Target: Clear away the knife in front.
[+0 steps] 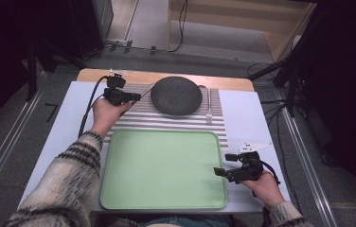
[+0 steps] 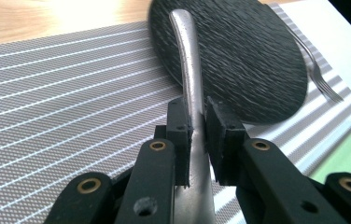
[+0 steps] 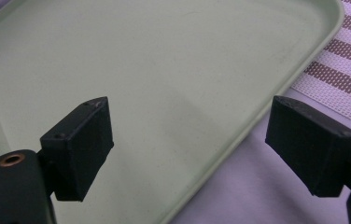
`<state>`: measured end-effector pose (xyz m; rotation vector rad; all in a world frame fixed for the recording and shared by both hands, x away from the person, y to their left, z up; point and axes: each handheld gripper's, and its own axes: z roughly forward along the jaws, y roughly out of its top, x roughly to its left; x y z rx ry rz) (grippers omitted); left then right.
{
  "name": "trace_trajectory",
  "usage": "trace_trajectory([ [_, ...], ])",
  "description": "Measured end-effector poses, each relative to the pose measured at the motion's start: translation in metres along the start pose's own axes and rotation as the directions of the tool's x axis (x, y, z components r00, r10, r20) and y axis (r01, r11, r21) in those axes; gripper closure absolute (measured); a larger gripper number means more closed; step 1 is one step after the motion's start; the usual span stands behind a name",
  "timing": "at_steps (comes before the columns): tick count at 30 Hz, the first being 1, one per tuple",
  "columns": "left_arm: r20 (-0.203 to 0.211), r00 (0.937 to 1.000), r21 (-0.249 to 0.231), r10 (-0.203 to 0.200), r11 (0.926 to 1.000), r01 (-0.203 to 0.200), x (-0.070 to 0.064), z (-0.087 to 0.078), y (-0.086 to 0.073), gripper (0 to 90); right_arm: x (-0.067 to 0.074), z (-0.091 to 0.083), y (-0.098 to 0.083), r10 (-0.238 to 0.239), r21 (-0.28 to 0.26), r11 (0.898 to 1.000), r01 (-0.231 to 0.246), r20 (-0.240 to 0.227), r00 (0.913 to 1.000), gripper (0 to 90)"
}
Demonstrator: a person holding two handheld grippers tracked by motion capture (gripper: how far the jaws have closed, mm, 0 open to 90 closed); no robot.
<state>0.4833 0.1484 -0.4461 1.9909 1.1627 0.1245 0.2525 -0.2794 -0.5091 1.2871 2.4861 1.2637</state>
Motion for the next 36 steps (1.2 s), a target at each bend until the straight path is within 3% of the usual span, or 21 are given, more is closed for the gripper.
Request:
trace_trajectory([
  [10, 0.063, 0.9976, -0.006, 0.028, 0.9996, -0.027, -0.015, -0.006, -0.015, 80.8, 0.0, 0.002, 0.002, -0.005, 0.004, 1.0, 0.005, -0.001, 1.0, 12.8],
  [36, 0.149, 0.9843, -0.006, 0.094, 0.9955, -0.094, -0.047, -0.013, -0.048, 80.8, -0.001, 0.004, 0.004, -0.009, 0.006, 1.0, 0.009, -0.003, 1.0, 12.8],
])
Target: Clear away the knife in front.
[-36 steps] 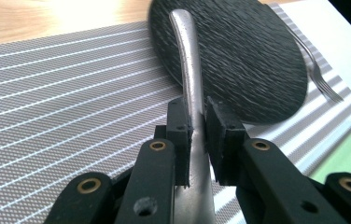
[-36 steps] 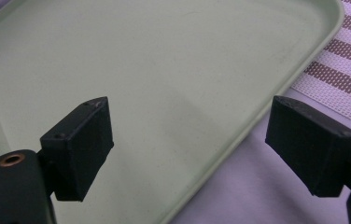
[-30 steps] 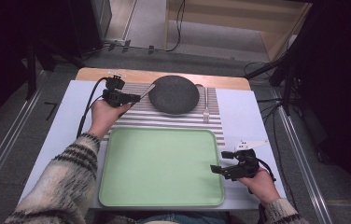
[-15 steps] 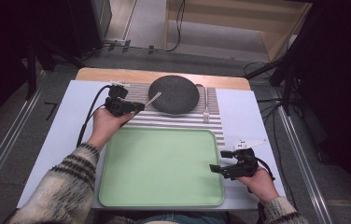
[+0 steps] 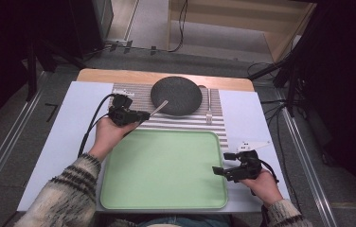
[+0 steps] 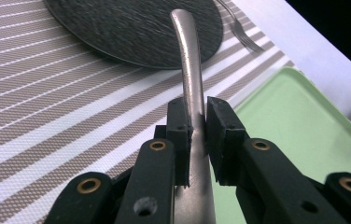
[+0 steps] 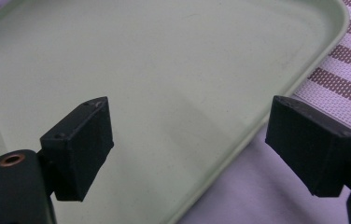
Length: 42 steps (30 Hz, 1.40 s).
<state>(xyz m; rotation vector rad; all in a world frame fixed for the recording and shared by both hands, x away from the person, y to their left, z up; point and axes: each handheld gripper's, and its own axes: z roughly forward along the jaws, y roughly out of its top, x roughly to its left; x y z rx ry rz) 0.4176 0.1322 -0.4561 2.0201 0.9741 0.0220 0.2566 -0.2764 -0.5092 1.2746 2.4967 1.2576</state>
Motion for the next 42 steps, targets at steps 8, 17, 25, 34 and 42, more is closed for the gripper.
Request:
trace_trajectory([
  [8, 0.021, 0.9997, 0.014, 0.015, 0.9998, -0.015, -0.011, -0.002, -0.013, 80.8, 0.001, 0.0, 0.0, -0.002, -0.004, 1.0, 0.002, -0.003, 1.0, 12.8],
  [17, 0.047, 0.998, 0.026, 0.043, 0.9987, -0.044, -0.022, -0.007, -0.029, 80.8, 0.001, 0.0, 0.0, -0.006, -0.005, 1.0, 0.006, -0.005, 1.0, 12.8],
  [25, 0.06, 0.9978, 0.042, 0.03, 0.9986, -0.032, -0.03, -0.01, -0.042, 80.8, 0.001, -0.001, 0.001, -0.007, -0.003, 1.0, 0.007, -0.005, 1.0, 12.8],
  [34, 0.037, 0.999, 0.066, 0.025, 0.9975, -0.027, -0.036, -0.015, -0.058, 80.8, 0.0, -0.001, 0.002, -0.008, -0.006, 1.0, 0.008, -0.009, 0.9999, 12.8],
  [42, 0.032, 0.9994, 0.07, -0.011, 0.9975, 0.009, -0.036, -0.017, -0.073, 80.7, 0.0, 0.001, 0.004, -0.013, -0.005, 1.0, 0.013, -0.021, 0.9997, 12.8],
])
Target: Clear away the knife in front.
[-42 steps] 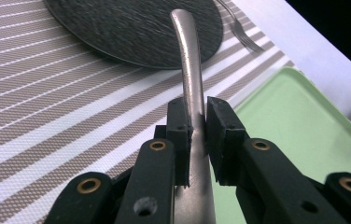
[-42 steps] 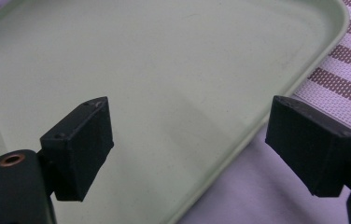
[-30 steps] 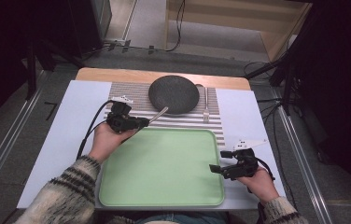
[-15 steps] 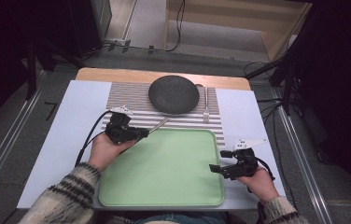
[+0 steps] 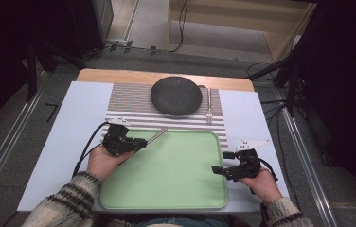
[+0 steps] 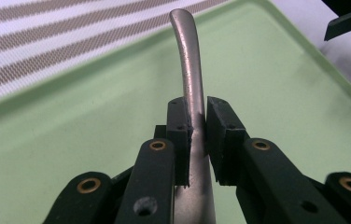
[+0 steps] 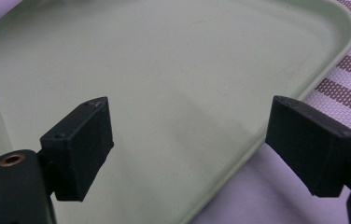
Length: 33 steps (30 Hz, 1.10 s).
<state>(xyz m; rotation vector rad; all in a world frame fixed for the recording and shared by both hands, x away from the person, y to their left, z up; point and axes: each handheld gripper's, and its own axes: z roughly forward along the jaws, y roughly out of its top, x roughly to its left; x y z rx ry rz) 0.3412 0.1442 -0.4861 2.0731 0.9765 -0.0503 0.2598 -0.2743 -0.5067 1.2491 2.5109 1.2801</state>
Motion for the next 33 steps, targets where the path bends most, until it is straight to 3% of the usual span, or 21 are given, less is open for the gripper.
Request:
trace_trajectory([
  [5, -0.019, 0.9997, 0.038, -0.018, 0.9991, 0.019, 0.002, 0.006, -0.006, 80.7, 0.0, 0.001, 0.001, -0.001, 0.001, 1.0, 0.001, -0.004, 1.0, 12.8],
  [10, -0.008, 0.9995, 0.037, -0.029, 0.9989, 0.029, 0.006, 0.01, -0.01, 80.7, 0.0, 0.001, 0.001, -0.003, 0.002, 1.0, 0.003, -0.006, 1.0, 12.8],
  [21, -0.036, 0.9993, 0.084, -0.009, 0.9964, 0.012, 0.005, 0.017, -0.016, 80.6, 0.0, 0.001, 0.001, -0.005, 0.006, 1.0, 0.005, -0.005, 1.0, 12.8],
  [30, -0.046, 0.9983, 0.084, -0.037, 0.9956, 0.04, 0.009, 0.006, -0.026, 80.3, 0.0, 0.002, 0.001, -0.006, 0.006, 1.0, 0.006, -0.005, 1.0, 12.8],
  [33, -0.051, 0.9983, 0.08, -0.028, 0.9963, 0.032, 0.009, 0.004, -0.028, 80.4, 0.0, 0.002, 0.001, -0.011, 0.005, 1.0, 0.011, -0.006, 0.9999, 12.8],
])
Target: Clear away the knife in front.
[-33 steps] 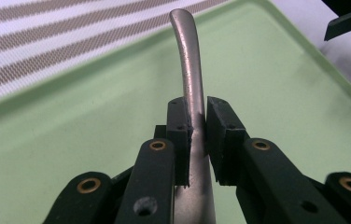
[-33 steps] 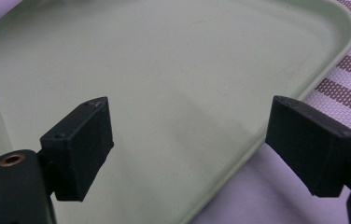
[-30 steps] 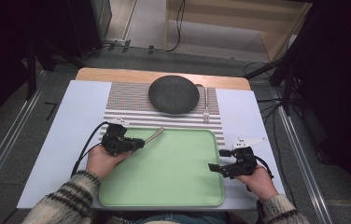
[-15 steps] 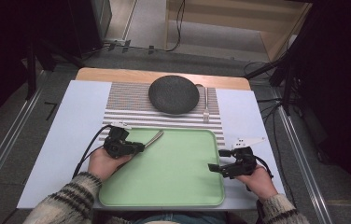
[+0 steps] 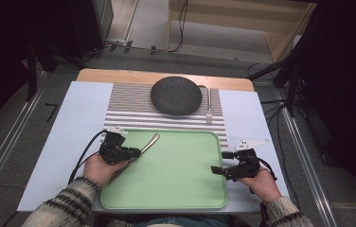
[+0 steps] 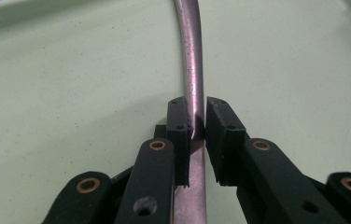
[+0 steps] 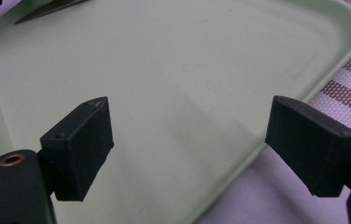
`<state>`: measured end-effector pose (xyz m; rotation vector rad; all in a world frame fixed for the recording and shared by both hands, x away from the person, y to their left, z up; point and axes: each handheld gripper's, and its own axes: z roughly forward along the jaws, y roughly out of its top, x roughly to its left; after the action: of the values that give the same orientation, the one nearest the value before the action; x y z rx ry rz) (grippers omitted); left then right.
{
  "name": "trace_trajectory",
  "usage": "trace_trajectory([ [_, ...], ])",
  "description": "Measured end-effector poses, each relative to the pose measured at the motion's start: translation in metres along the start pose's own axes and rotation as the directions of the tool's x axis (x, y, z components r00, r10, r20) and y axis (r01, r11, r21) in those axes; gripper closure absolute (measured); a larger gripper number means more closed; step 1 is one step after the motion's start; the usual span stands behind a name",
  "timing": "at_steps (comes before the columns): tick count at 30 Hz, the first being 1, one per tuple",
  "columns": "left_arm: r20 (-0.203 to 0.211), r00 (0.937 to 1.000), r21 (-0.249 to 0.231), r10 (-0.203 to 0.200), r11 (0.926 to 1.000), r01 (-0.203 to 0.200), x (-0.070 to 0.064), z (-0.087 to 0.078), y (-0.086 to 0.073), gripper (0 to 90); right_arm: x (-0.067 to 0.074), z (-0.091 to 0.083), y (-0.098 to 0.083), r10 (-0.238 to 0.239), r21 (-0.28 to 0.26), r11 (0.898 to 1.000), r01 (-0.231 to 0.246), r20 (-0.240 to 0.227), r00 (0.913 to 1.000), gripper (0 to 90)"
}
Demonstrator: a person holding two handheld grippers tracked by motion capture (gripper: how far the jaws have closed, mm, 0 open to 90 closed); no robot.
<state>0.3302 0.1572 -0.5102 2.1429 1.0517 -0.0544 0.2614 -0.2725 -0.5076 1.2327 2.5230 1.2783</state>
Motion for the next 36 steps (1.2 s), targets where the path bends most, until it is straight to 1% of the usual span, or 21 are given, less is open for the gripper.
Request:
trace_trajectory([
  [2, 0.011, 0.9999, -0.001, -0.004, 1.0, 0.004, 0.001, -0.001, -0.001, 79.8, 0.0, 0.0, 0.0, 0.003, 0.0, 1.0, -0.003, -0.003, 1.0, 12.8],
  [3, 0.03, 0.9996, -0.015, -0.002, 0.9999, 0.002, 0.001, -0.002, -0.001, 79.1, 0.0, 0.0, 0.0, 0.003, -0.001, 1.0, -0.003, -0.004, 1.0, 12.8],
  [4, 0.056, 0.9984, -0.037, -0.006, 0.9993, 0.008, 0.002, -0.004, 0.0, 75.8, 0.0, 0.0, 0.0, 0.003, -0.001, 1.0, -0.003, -0.003, 1.0, 12.8],
  [5, 0.067, 0.9977, -0.047, -0.003, 0.9989, 0.007, 0.002, -0.006, 0.001, 71.3, 0.0, 0.0, 0.0, 0.003, -0.001, 1.0, -0.003, -0.002, 1.0, 12.8],
  [6, 0.084, 0.9965, -0.067, -0.003, 0.9977, 0.009, 0.002, -0.007, 0.001, 68.9, 0.0, 0.0, 0.0, 0.002, -0.002, 1.0, -0.002, -0.002, 1.0, 12.8],
  [9, 0.094, 0.9955, -0.091, 0.009, 0.9959, -0.001, 0.001, -0.01, 0.003, 59.0, -0.001, 0.001, 0.0, 0.005, 0.001, 1.0, -0.005, 0.002, 1.0, 12.8],
  [11, 0.088, 0.9957, -0.107, 0.03, 0.994, -0.02, 0.0, -0.01, 0.005, 54.4, -0.001, 0.001, 0.0, 0.006, 0.004, 1.0, -0.006, 0.002, 1.0, 12.8],
  [13, 0.092, 0.9944, -0.123, 0.052, 0.9916, -0.04, -0.001, -0.01, 0.007, 44.7, 0.0, 0.001, 0.0, 0.006, 0.004, 1.0, -0.006, 0.002, 1.0, 12.8],
  [14, 0.092, 0.9936, -0.139, 0.065, 0.9889, -0.052, -0.002, -0.009, 0.007, 41.4, 0.0, 0.001, 0.0, 0.006, 0.005, 1.0, -0.006, 0.003, 1.0, 12.8],
  [15, 0.089, 0.9933, -0.14, 0.073, 0.9884, -0.06, -0.003, -0.009, 0.008, 38.1, 0.0, 0.001, 0.0, 0.005, 0.007, 1.0, -0.005, 0.004, 1.0, 12.8],
  [17, 0.09, 0.9918, -0.148, 0.091, 0.986, -0.077, -0.005, -0.008, 0.009, 35.9, 0.0, 0.001, -0.001, 0.007, 0.008, 1.0, -0.007, 0.004, 1.0, 12.8],
  [21, 0.103, 0.9895, -0.14, 0.101, 0.9864, -0.086, -0.008, -0.007, 0.013, 33.9, 0.0, 0.0, -0.001, 0.007, 0.007, 1.0, -0.007, 0.007, 1.0, 12.8],
  [24, 0.121, 0.9876, -0.135, 0.1, 0.9874, -0.083, -0.011, -0.003, 0.016, 33.3, 0.0, -0.001, -0.003, 0.01, 0.005, 1.0, -0.01, 0.009, 0.9999, 12.8],
  [26, 0.129, 0.9855, -0.135, 0.11, 0.9865, -0.093, -0.014, -0.001, 0.018, 33.5, 0.0, -0.002, -0.004, 0.014, 0.002, 1.0, -0.014, 0.012, 0.9998, 12.8],
  [29, 0.13, 0.981, -0.141, 0.144, 0.982, -0.126, -0.017, 0.001, 0.02, 35.8, 0.0, -0.004, -0.006, 0.018, 0.002, 1.0, -0.018, 0.017, 0.9997, 12.8],
  [30, 0.124, 0.9791, -0.146, 0.161, 0.9789, -0.143, -0.019, 0.002, 0.021, 36.7, 0.0, -0.005, -0.006, 0.019, 0.001, 1.0, -0.019, 0.019, 0.9996, 12.8],
  [31, 0.119, 0.9756, -0.155, 0.184, 0.974, -0.165, -0.021, 0.002, 0.021, 38.0, 0.001, -0.005, -0.007, 0.023, -0.002, 1.0, -0.023, 0.021, 0.9995, 12.8],
  [32, 0.113, 0.9698, -0.164, 0.216, 0.9668, -0.196, -0.023, 0.003, 0.022, 41.3, 0.001, -0.006, -0.008, 0.023, -0.003, 1.0, -0.023, 0.021, 0.9995, 12.8],
  [33, 0.105, 0.9682, -0.161, 0.227, 0.9645, -0.209, -0.025, 0.004, 0.023, 41.6, 0.001, -0.006, -0.009, 0.025, -0.001, 1.0, -0.025, 0.024, 0.9994, 12.8],
  [35, 0.108, 0.9616, -0.156, 0.253, 0.9595, -0.235, -0.027, 0.007, 0.025, 44.0, 0.001, -0.007, -0.01, 0.029, -0.003, 1.0, -0.029, 0.027, 0.9992, 12.8],
  [36, 0.099, 0.9606, -0.143, 0.26, 0.9591, -0.245, -0.029, 0.009, 0.026, 44.0, 0.002, -0.008, -0.011, 0.033, -0.004, 0.999, -0.033, 0.029, 0.999, 12.8],
])
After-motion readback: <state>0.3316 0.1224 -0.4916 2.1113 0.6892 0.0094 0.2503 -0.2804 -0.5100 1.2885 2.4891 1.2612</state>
